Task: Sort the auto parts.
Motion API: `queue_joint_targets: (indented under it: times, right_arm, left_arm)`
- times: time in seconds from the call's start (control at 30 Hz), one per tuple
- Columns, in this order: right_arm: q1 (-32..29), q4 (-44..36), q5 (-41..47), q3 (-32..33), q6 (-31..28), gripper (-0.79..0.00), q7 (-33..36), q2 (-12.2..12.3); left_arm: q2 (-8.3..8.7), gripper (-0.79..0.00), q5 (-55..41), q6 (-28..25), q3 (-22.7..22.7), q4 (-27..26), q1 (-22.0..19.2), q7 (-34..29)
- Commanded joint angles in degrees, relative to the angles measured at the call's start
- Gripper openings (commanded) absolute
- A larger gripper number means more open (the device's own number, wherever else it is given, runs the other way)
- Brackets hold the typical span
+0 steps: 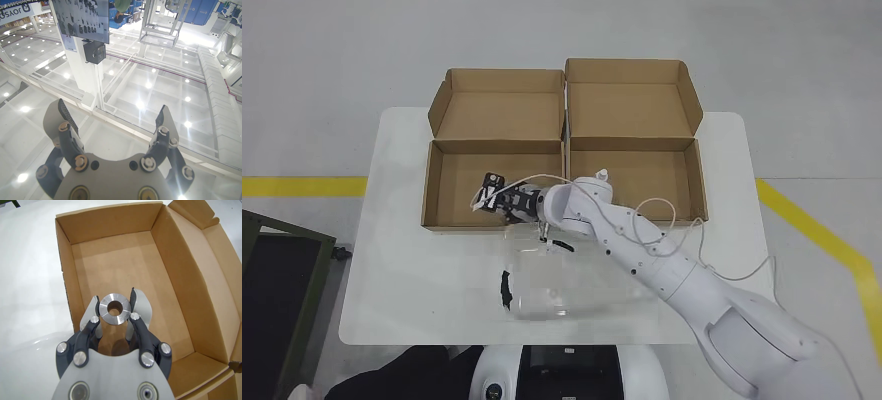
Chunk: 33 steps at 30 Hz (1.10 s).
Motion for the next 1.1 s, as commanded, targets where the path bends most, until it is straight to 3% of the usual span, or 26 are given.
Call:
queue_joint_targets:
  times: [0.0, 0.2, 0.53, 0.63, 0.73, 0.8, 1.07]
  right_arm:
    - [0.1, 0.3, -0.2, 0.0, -0.1, -0.548, -0.1, -0.3]
    - [-0.1, -1.4, -1.9, 1.2, -0.3, -0.650, -0.4, -0.3]
    - [-0.4, 0.3, -3.2, 1.7, -0.4, -0.656, 1.3, -1.2]
    - [-0.3, 1.3, -3.7, 1.5, -0.1, -0.628, 1.3, -1.6]
    - [-0.3, 2.0, -4.1, 1.6, -0.1, -0.486, 1.2, -2.0]
    - [-0.3, 2.4, -4.4, 1.6, 0.0, -0.434, 1.2, -2.2]
    - [-0.4, 2.8, -5.3, 2.3, -0.4, -0.351, 0.7, -2.7]
  left_arm:
    - [0.00, 0.000, 0.0, 0.0, 0.0, 0.0, 0.0, 0.0]
    - [0.00, 0.000, 0.0, 0.0, 0.0, 0.0, 0.0, 0.0]
    - [0.00, 0.000, 0.0, 0.0, 0.0, 0.0, 0.0, 0.0]
    - [0.00, 0.000, 0.0, 0.0, 0.0, 0.0, 0.0, 0.0]
    - [0.00, 0.000, 0.0, 0.0, 0.0, 0.0, 0.0, 0.0]
    - [0.00, 0.000, 0.0, 0.0, 0.0, 0.0, 0.0, 0.0]
    - [0.00, 0.000, 0.0, 0.0, 0.0, 0.0, 0.0, 0.0]
